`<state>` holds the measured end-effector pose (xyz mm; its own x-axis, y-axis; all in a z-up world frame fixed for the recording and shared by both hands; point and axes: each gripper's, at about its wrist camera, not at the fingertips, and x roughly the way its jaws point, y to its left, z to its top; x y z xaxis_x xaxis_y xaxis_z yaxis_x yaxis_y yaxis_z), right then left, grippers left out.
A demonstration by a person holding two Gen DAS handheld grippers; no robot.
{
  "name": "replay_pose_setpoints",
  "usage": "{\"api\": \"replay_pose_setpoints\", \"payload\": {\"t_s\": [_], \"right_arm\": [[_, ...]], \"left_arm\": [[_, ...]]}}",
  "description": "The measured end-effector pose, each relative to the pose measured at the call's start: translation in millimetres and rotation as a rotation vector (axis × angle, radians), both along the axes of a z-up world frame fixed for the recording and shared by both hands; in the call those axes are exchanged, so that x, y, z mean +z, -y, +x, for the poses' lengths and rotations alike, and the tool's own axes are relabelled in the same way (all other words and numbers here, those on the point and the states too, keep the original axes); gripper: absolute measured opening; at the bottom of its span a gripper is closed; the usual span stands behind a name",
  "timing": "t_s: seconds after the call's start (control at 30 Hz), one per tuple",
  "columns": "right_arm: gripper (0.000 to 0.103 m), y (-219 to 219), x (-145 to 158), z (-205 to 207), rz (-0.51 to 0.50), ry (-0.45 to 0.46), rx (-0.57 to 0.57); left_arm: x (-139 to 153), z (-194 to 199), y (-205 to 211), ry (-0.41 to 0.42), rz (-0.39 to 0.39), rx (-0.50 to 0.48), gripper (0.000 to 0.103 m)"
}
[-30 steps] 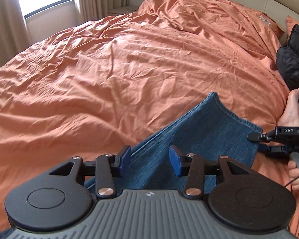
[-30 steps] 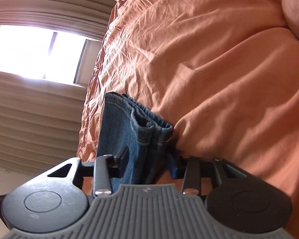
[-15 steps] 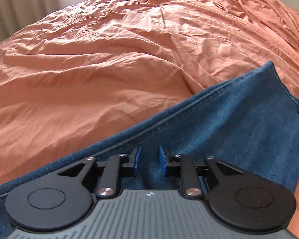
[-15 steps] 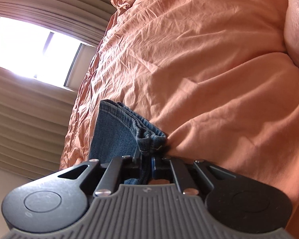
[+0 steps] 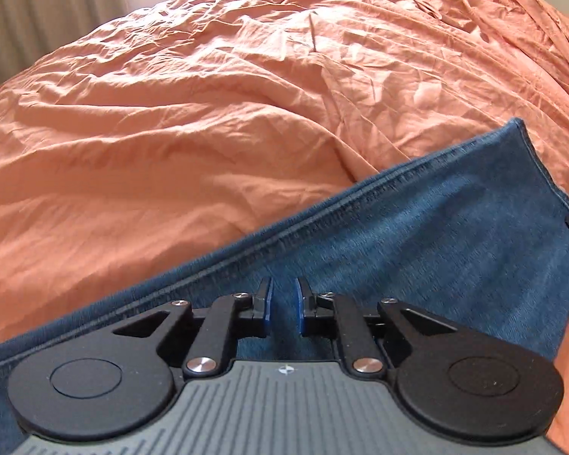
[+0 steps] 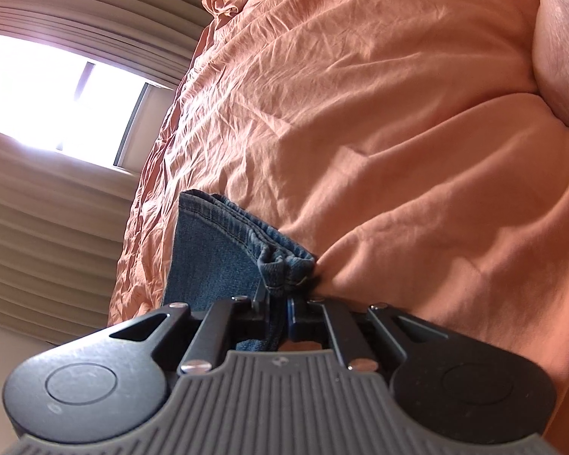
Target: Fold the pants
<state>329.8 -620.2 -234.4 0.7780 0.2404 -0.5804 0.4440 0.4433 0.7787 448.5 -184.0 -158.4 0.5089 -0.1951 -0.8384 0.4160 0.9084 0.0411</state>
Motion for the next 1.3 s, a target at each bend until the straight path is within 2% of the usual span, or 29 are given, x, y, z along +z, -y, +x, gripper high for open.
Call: {"api": "replay_pose_setpoints", "payload": {"t_s": [0.2, 0.4, 0.57, 0.67, 0.77, 0.93, 1.1, 1.23, 1.3], "right_arm": [[0.001, -1, 2, 1, -0.018, -0.001, 0.003], [0.002, -2, 2, 2, -0.02, -0.001, 0.002], [0.002, -5, 18, 3, -0.05, 0.016, 0.01], [0.002, -15, 47, 5, -0.138, 0.066, 0.044], [0.002, -35, 85, 6, -0.266, 0.118, 0.083], [0.002, -85, 153, -1, -0.444, 0.272, 0.149], [0.002, -181, 222, 1, -0.669, 0.387, 0.299], [0.002, -262, 261, 2, -0.751, 0.473, 0.416], [0.002, -303, 270, 5, -0.772, 0.493, 0.472]], "left_arm": [[-4, -61, 17, -0.048, 0.011, -0.017, 0.011], [-4, -110, 29, -0.04, 0.016, 0.02, 0.001], [4, -134, 22, -0.058, -0.038, 0.011, 0.002], [17, -146, 5, -0.07, -0.125, 0.02, 0.007], [32, -157, -17, -0.033, -0.151, 0.029, 0.008], [55, -164, -68, 0.009, -0.209, 0.097, 0.008], [72, -166, -126, 0.057, -0.237, 0.175, 0.008], [77, -170, -170, 0.085, -0.28, 0.232, 0.008], [79, -173, -192, 0.098, -0.306, 0.259, 0.008]]}}
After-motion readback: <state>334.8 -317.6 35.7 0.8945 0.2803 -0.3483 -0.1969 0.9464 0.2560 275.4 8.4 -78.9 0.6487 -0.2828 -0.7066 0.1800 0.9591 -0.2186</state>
